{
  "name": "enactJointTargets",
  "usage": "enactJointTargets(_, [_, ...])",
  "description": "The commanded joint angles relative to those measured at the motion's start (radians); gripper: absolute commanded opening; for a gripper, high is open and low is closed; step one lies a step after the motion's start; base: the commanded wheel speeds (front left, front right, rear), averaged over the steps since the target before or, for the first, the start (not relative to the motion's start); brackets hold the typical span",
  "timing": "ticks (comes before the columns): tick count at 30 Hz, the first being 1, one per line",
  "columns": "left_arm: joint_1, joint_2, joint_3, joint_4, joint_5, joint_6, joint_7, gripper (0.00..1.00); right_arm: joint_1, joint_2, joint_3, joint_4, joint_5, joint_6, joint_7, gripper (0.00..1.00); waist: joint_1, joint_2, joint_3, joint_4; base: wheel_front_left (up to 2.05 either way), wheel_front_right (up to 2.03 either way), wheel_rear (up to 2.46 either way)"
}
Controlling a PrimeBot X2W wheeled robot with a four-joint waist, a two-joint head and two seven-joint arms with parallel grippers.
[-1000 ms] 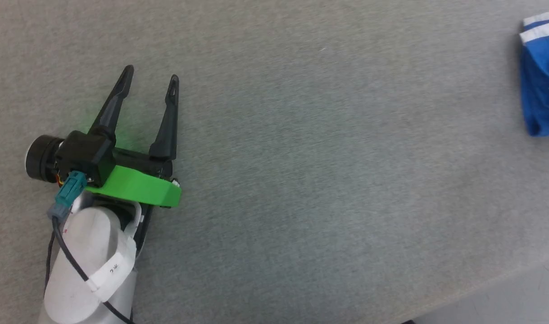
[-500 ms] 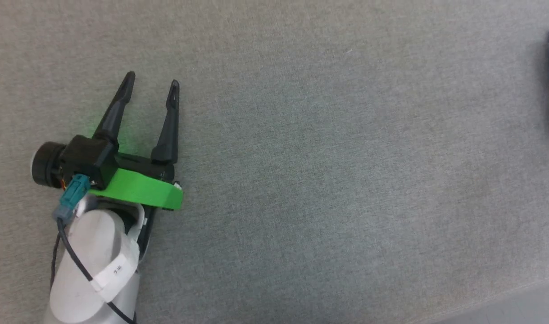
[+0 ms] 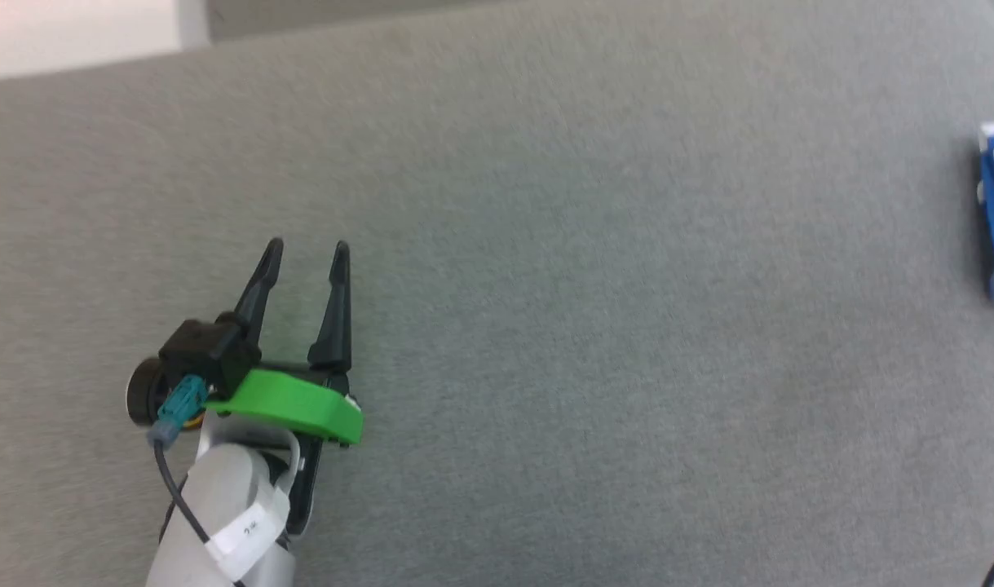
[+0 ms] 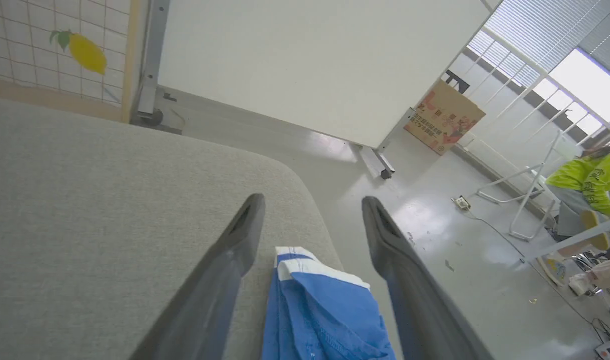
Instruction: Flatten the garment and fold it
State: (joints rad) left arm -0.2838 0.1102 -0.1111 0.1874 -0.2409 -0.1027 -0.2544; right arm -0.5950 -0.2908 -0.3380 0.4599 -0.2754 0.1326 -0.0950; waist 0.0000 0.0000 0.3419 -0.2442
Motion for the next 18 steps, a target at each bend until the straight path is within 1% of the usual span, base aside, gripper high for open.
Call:
enactJointTargets(1, [0.014, -0.006, 0.011, 0.001, -0.016, 0.006, -0.007, 1.0, 0.041, 0.022, 0.033, -0.036, 0.048, -0.002, -0.018, 1.0, 0.0, 0.0, -0.112, 0.076, 0.0, 0.0, 0.0])
enactJointTargets(4, [0.035, -0.018, 0.025, -0.003, -0.016, 0.007, -0.007, 1.0, 0.126, 0.05, 0.105, -0.132, 0.128, -0.002, -0.036, 1.0, 0.0, 0.0, -0.151, 0.108, 0.0, 0.0, 0.0])
enactJointTargets(8, [0.058, -0.029, 0.035, -0.008, -0.007, 0.005, -0.007, 1.0, 0.233, 0.096, 0.155, -0.241, 0.224, -0.002, -0.056, 1.0, 0.0, 0.0, -0.19, 0.148, 0.0, 0.0, 0.0])
enactJointTargets(12, [0.075, -0.036, 0.044, -0.014, 0.012, 0.005, -0.007, 1.0, 0.314, 0.149, 0.192, -0.328, 0.269, -0.002, -0.083, 1.0, 0.0, 0.0, -0.211, 0.176, 0.0, 0.0, 0.0])
enactJointTargets(18, [0.11, -0.045, 0.049, -0.004, 0.026, 0.0, -0.007, 1.0, 0.423, 0.209, 0.217, -0.381, 0.306, -0.002, -0.122, 1.0, 0.0, 0.0, -0.248, 0.207, 0.0, 0.0, 0.0])
